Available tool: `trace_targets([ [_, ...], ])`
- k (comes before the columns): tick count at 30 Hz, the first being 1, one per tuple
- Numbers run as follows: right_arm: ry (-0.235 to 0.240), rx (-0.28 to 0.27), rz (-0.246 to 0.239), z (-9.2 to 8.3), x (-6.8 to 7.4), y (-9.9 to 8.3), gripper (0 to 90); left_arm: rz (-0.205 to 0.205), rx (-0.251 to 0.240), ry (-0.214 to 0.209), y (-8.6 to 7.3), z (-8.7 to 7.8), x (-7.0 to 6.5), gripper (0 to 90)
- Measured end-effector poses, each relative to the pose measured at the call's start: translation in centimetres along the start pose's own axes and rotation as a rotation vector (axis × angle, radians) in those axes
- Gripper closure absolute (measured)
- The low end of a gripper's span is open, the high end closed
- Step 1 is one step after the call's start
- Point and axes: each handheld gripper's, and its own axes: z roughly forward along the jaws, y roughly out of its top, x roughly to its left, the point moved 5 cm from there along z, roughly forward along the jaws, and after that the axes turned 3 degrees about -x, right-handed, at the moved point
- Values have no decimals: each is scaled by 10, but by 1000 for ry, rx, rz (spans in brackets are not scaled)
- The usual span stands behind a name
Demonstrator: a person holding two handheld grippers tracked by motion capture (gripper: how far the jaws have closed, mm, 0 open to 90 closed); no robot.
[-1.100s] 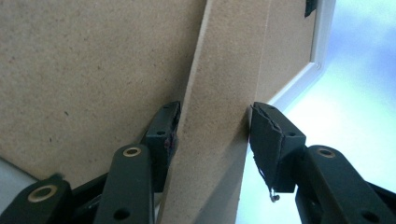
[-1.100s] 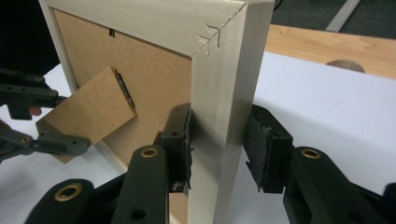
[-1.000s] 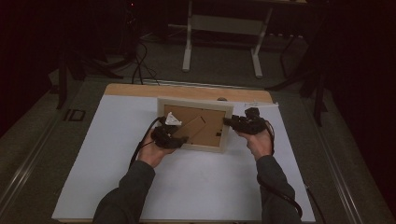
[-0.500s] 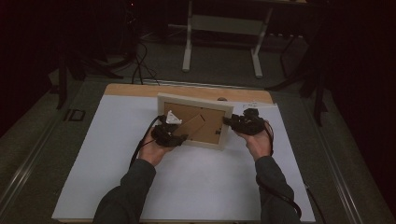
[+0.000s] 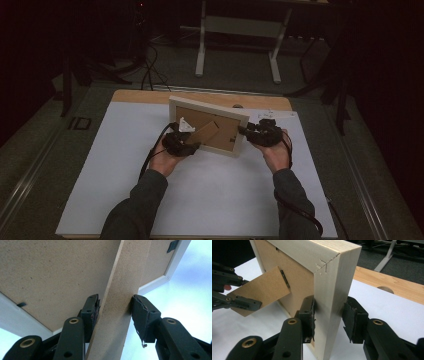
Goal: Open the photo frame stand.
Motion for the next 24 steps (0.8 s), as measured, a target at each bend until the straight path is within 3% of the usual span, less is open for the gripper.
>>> trace_targets([
  [24,4,-15,-63,0,10,-1,637,-12,-4,29,-1,2,2,587],
])
